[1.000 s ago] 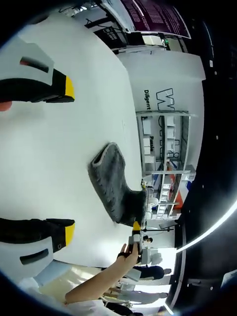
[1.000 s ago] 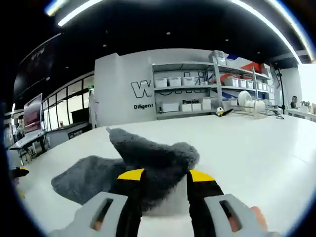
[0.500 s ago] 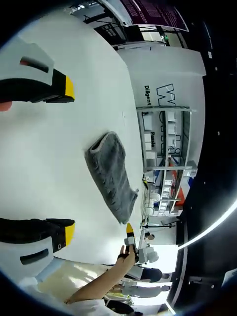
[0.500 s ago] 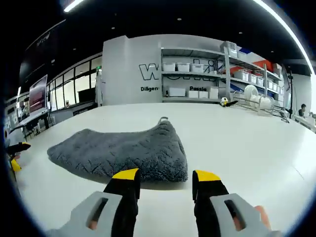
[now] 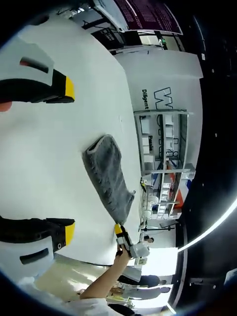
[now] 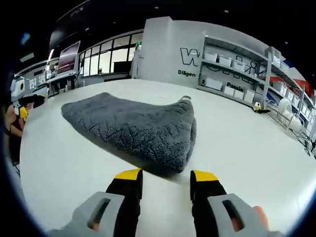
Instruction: Open the folded towel by lifting each exposed corner and separating the folded layers until the towel lies flat within the target outline without major curled edges
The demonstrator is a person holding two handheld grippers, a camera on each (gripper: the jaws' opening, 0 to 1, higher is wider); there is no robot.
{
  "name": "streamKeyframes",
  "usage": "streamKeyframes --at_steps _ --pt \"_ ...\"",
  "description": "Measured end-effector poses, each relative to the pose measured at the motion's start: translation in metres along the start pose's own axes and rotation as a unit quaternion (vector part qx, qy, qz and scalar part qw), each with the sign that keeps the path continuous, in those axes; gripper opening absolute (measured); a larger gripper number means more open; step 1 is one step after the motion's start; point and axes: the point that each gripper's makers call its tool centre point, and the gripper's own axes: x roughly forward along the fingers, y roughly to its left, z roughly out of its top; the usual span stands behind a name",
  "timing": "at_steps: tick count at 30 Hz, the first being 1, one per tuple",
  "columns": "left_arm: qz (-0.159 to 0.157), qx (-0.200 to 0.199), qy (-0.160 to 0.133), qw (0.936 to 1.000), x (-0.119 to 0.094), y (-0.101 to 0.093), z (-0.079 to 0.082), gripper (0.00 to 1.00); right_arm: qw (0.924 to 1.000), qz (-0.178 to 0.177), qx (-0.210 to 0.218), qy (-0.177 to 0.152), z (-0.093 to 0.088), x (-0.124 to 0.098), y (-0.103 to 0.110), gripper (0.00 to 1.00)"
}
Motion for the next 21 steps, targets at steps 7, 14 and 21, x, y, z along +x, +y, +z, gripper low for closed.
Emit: streamKeyframes --at_steps 7,14,21 --pt "0.032 -0.002 -0.005 0.9995 -0.027 0.004 0.002 0.95 0.9976 0.048 -0.004 -0.051 0.014 -0.003 0.023 0.0" --pt "0.058 0.006 0.002 0.9983 -0.059 0.007 -0.004 0.95 0.997 0.031 -0.042 -0.057 0.016 -0.008 0.028 0.0" --pt "0.069 0.003 0.009 0.9976 -0.06 0.015 -0.011 0.95 0.9969 0.003 -0.007 -0.078 0.022 -0.015 -0.011 0.0"
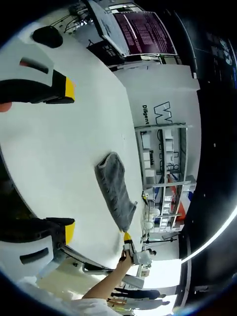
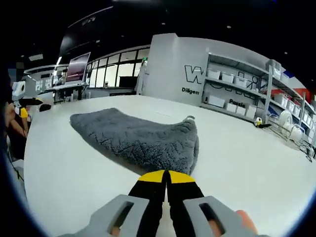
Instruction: Open the folded towel by lifting each exposed corner and separating the folded layers until the towel lies flat within the target outline without major curled edges
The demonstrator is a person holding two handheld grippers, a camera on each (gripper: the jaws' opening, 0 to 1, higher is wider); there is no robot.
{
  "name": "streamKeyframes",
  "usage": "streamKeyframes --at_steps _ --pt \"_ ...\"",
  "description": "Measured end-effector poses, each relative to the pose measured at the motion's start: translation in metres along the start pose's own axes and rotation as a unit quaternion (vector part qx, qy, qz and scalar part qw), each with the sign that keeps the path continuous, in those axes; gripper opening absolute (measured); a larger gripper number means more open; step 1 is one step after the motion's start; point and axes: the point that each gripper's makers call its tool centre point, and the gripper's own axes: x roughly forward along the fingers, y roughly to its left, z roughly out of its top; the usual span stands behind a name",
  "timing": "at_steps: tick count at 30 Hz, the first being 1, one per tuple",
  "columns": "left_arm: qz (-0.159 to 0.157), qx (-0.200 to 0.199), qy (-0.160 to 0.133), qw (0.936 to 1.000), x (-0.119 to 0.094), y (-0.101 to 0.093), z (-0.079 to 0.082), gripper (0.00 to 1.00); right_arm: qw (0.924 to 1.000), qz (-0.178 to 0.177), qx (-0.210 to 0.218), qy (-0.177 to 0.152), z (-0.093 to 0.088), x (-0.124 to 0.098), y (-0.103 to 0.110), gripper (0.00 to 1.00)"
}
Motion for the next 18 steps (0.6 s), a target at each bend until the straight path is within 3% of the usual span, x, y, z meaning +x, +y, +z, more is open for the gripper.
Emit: streamKeyframes --at_steps 5,11,13,15,18 --pt "-0.006 -0.009 -0.001 0.9999 0.014 -0.001 0.003 0.95 0.9998 -0.002 0.001 0.02 -0.006 0.003 -0.016 0.19" --pt "-0.015 -0.007 -0.003 0.9999 0.026 -0.005 0.007 0.95 0.9989 0.013 -0.01 0.043 -0.011 0.017 -0.026 0.24" --pt "-0.017 -0.008 -0.002 0.9998 0.028 -0.005 0.008 0.95 0.9988 0.016 -0.008 0.045 -0.011 0.021 -0.031 0.21" --pt "-0.02 -0.006 -0.002 0.9998 0.029 -0.006 0.008 0.95 0.9988 0.027 -0.004 0.041 -0.009 0.024 -0.032 0.09" --pt "-0.022 -0.006 -0.001 0.9997 0.03 -0.005 0.008 0.95 0.9988 0.033 -0.004 0.035 -0.006 0.026 -0.033 0.02"
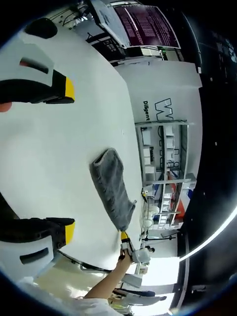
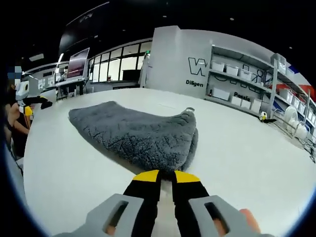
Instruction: Open the folded towel by lifting each exposed corner and separating the folded layers until the towel lies flat within the target outline without major curled edges
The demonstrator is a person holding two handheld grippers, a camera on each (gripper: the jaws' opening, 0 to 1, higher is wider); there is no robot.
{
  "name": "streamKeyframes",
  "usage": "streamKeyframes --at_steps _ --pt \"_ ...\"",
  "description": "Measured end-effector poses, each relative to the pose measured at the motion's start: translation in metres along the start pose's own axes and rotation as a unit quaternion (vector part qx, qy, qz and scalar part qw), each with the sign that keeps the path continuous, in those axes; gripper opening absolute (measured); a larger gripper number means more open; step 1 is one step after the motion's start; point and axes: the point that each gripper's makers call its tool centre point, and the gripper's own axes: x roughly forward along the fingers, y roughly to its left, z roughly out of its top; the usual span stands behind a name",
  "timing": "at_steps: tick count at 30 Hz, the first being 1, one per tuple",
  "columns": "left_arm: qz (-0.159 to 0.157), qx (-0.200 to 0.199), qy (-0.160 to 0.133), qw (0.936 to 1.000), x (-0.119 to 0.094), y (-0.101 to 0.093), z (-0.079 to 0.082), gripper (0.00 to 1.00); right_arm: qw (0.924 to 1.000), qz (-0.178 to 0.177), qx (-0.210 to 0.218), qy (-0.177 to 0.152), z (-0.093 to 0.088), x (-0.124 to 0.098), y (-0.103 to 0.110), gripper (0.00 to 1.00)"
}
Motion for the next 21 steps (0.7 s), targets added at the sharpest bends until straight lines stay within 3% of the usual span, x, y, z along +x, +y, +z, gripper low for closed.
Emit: streamKeyframes --at_steps 4,10,16,21 --pt "-0.002 0.0 0.0 1.0 0.002 0.001 0.0 0.95 0.9999 0.013 -0.001 -0.009 0.002 -0.001 0.009 0.01" --pt "-0.009 -0.001 0.001 1.0 0.007 0.0 -0.001 0.95 0.9996 0.025 0.001 -0.016 0.003 -0.014 0.049 0.01" --pt "-0.014 -0.008 0.002 0.9999 0.013 -0.001 -0.006 0.94 0.9978 0.054 0.019 -0.033 0.01 -0.022 0.127 0.01" --pt "-0.019 -0.011 0.006 0.9997 0.018 -0.003 -0.01 0.94 0.992 0.113 0.023 -0.05 0.024 -0.016 0.202 0.01"
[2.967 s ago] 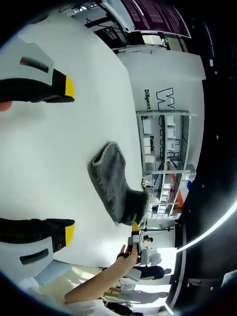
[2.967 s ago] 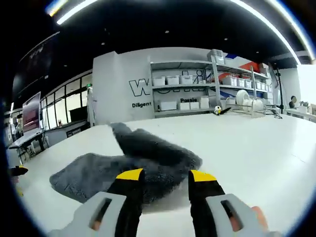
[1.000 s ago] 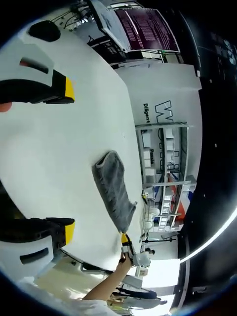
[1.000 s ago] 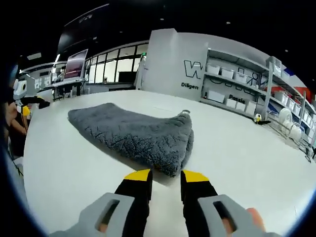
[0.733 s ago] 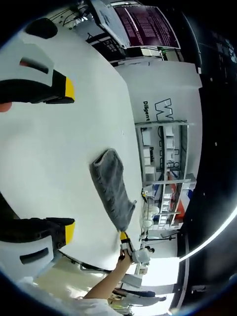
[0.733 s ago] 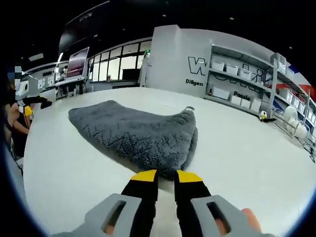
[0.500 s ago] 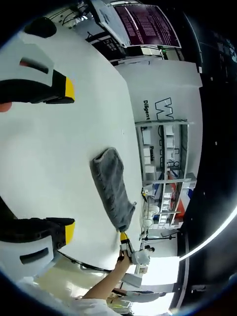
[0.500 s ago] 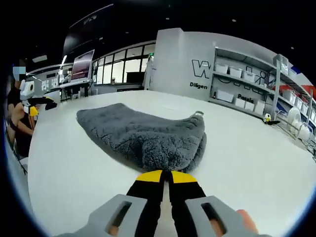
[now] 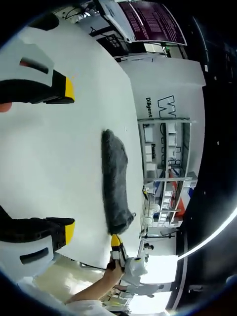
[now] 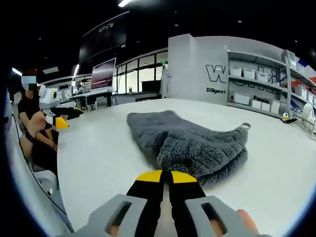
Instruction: Open the folded towel by lifting each exposed corner and separating the folded layers until the towel lies flat within the target outline without major curled edges
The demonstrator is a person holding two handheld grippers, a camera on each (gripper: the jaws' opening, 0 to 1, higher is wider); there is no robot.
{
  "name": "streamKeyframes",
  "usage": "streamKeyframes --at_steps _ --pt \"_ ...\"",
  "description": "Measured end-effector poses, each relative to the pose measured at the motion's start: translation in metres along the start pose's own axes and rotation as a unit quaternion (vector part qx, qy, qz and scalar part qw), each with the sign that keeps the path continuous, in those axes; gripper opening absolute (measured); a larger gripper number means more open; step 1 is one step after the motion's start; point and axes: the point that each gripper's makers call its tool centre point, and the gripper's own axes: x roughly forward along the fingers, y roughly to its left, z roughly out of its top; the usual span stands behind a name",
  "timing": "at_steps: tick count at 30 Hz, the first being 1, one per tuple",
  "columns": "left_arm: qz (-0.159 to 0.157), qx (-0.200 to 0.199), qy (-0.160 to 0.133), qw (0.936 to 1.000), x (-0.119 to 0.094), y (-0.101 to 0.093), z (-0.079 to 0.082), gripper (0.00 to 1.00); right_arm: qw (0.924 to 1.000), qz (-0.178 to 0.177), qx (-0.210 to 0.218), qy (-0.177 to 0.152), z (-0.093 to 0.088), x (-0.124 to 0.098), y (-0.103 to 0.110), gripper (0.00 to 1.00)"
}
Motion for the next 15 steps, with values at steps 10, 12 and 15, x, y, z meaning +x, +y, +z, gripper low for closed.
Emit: streamKeyframes --at_steps 10,12,15 --pt "0.006 -0.008 -0.004 0.9999 -0.005 0.008 -0.001 0.94 0.9979 0.063 -0.014 -0.008 0.022 0.055 0.097 0.01" --pt "0.011 -0.01 -0.006 0.9999 -0.008 0.013 -0.001 0.94 0.9969 0.077 -0.017 -0.006 0.024 0.07 0.118 0.01" --pt "0.018 -0.014 -0.007 0.9997 -0.014 0.02 -0.003 0.94 0.9948 0.099 -0.021 -0.004 0.03 0.092 0.148 0.01"
